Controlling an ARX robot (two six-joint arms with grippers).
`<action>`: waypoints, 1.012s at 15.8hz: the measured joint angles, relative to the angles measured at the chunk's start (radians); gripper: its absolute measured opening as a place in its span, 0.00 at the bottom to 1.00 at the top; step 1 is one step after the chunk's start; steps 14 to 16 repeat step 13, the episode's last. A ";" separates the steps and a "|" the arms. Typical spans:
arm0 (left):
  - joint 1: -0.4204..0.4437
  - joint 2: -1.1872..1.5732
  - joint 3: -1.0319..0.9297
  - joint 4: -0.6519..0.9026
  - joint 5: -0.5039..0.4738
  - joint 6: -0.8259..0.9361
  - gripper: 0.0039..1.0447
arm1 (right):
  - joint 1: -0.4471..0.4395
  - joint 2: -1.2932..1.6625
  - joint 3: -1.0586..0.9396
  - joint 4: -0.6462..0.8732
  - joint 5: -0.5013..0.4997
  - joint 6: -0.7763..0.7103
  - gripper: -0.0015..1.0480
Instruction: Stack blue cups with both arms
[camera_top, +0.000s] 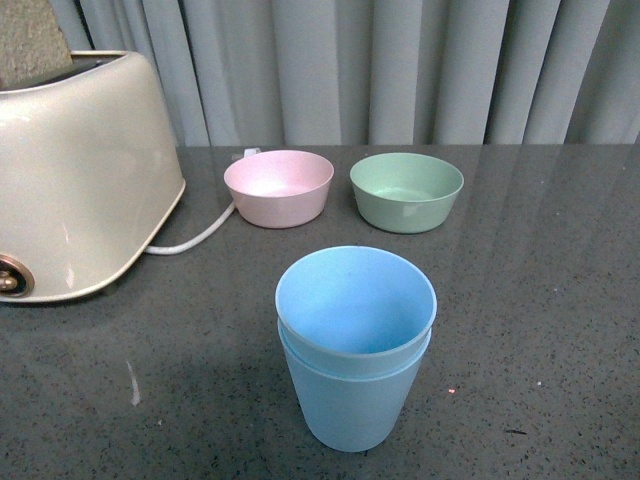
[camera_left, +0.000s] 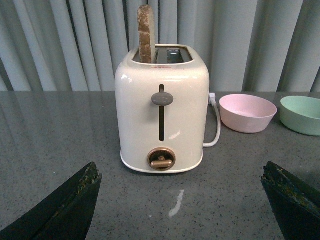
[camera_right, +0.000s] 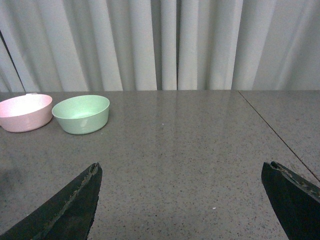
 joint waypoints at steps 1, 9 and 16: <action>0.000 0.000 0.000 0.000 0.000 0.000 0.94 | 0.000 0.000 0.000 0.000 0.000 0.000 0.94; 0.000 0.000 0.000 0.000 0.000 0.000 0.94 | 0.000 0.000 0.000 0.000 0.000 0.000 0.94; 0.000 0.000 0.000 0.000 0.000 0.000 0.94 | 0.000 0.000 0.000 0.000 0.000 0.000 0.94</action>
